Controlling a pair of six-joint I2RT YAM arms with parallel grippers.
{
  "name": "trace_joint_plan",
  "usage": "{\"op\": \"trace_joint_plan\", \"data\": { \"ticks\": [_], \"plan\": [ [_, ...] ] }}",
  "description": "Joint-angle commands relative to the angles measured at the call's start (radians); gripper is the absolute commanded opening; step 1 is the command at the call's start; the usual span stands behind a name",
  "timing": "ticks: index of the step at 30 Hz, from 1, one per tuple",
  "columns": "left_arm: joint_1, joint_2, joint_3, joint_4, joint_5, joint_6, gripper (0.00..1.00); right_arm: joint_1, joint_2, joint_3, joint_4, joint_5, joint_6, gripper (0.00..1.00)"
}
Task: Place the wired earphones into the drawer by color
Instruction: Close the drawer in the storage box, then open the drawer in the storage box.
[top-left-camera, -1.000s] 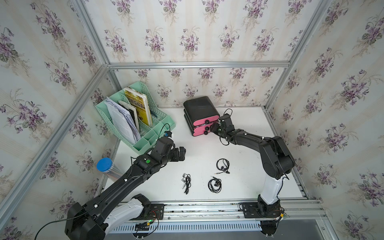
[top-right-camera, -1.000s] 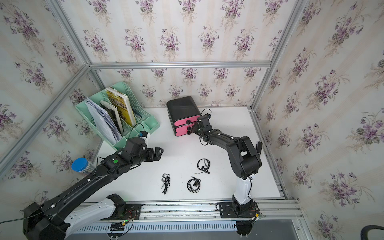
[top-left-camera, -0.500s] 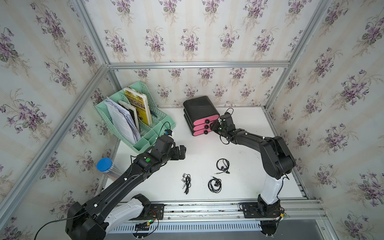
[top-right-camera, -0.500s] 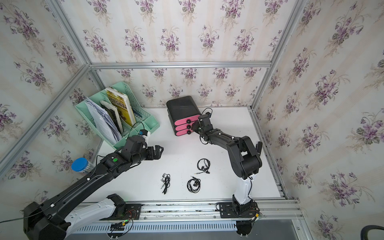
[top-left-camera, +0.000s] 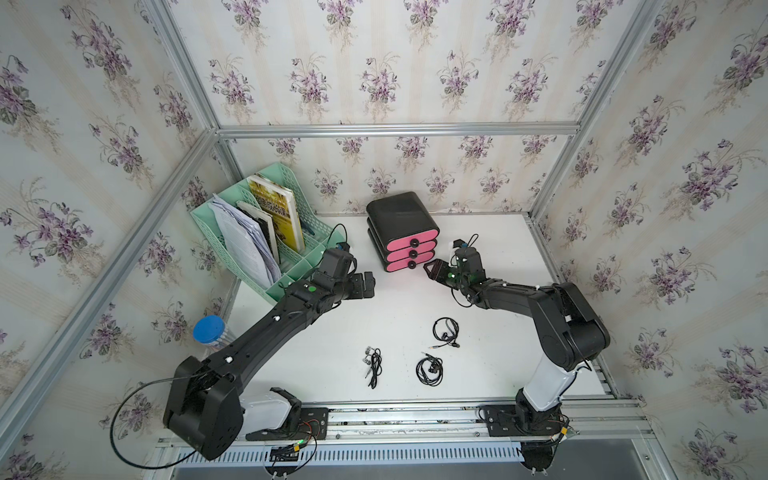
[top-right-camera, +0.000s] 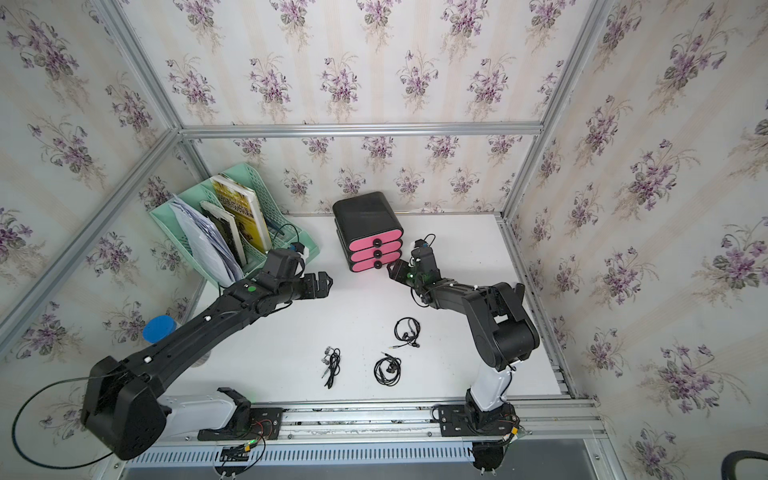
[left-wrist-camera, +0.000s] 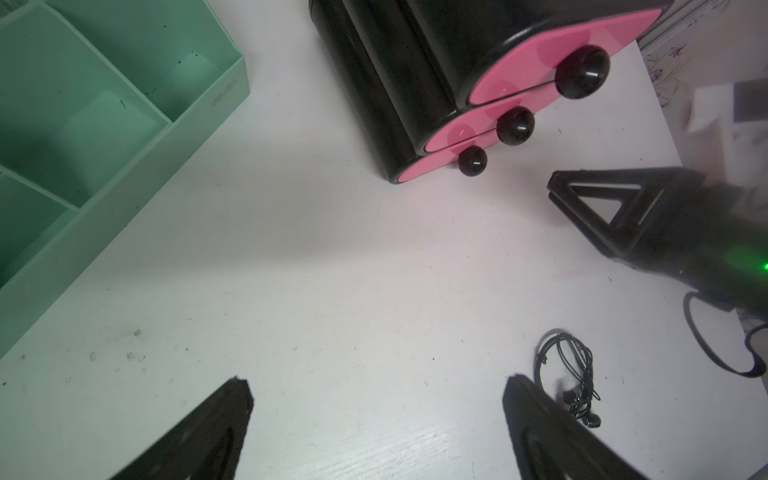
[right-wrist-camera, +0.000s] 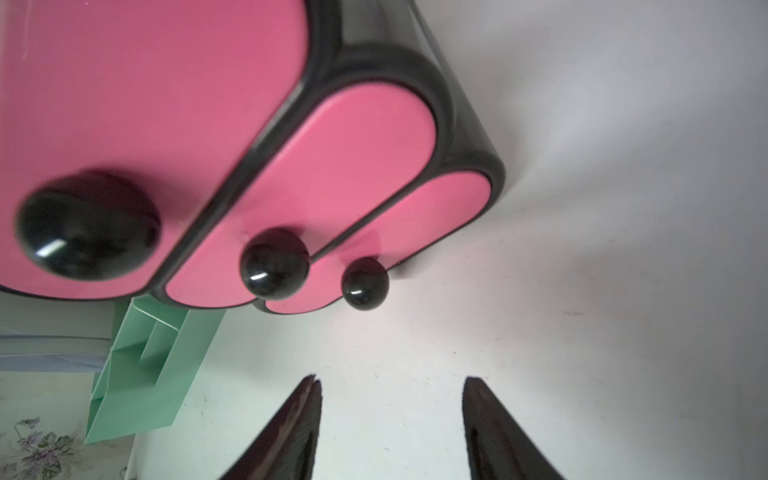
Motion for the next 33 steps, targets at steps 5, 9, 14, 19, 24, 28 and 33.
{"op": "trace_joint_plan", "data": {
  "ticks": [5,9,14,19,24,28,33],
  "plan": [
    [0.046,0.172,0.126,0.074,0.121,0.005,0.99,-0.002,0.073,0.015,0.171,-0.125,0.029,0.56],
    [0.053,0.246,0.179,0.085,0.133,-0.004,0.99,-0.001,0.115,0.038,0.198,-0.133,0.049,0.55],
    [0.058,0.298,0.221,0.099,0.144,-0.018,0.99,-0.001,0.174,0.074,0.234,-0.149,0.078,0.53],
    [0.056,0.324,0.245,0.096,0.15,-0.025,0.99,0.0,0.227,0.101,0.27,-0.151,0.11,0.5],
    [0.056,0.318,0.242,0.096,0.153,-0.032,0.99,0.004,0.268,0.113,0.325,-0.148,0.149,0.49],
    [0.057,0.31,0.238,0.095,0.155,-0.034,0.99,0.013,0.299,0.131,0.344,-0.142,0.164,0.48],
    [0.057,0.295,0.222,0.096,0.158,-0.039,0.99,0.019,0.322,0.148,0.356,-0.133,0.176,0.48]
  ]
}}
